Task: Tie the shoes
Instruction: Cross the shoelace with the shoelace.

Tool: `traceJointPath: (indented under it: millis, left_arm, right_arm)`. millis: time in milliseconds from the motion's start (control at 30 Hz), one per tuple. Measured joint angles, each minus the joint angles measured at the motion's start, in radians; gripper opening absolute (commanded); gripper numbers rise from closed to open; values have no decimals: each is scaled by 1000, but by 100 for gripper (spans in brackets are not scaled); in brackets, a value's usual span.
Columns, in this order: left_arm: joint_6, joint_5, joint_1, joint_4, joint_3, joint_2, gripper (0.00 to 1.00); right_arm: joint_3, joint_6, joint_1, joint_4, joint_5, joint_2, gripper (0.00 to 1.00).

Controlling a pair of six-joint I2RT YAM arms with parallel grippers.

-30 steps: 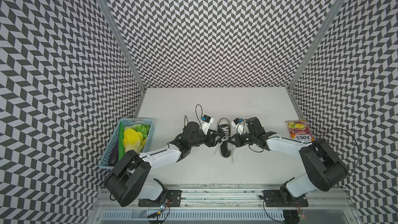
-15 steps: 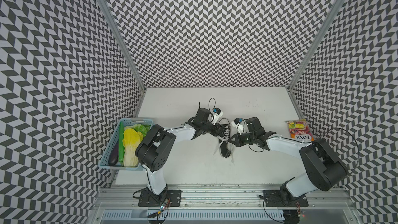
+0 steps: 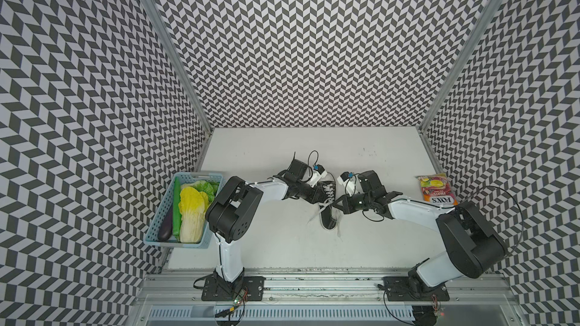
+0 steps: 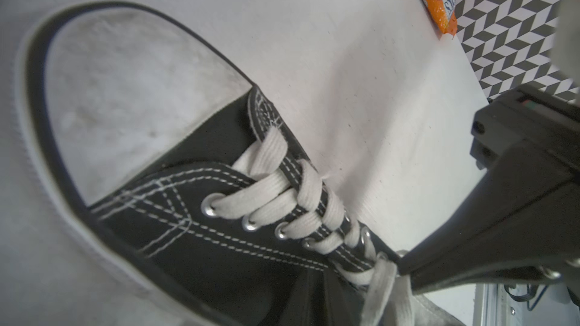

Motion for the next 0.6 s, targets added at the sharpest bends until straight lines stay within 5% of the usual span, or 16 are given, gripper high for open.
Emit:
traceJointPath:
  millis: [600]
  left_arm:
    - [-14, 161, 8, 47, -33, 0, 16]
  right_arm:
    - [3, 0, 0, 0, 15, 0, 0]
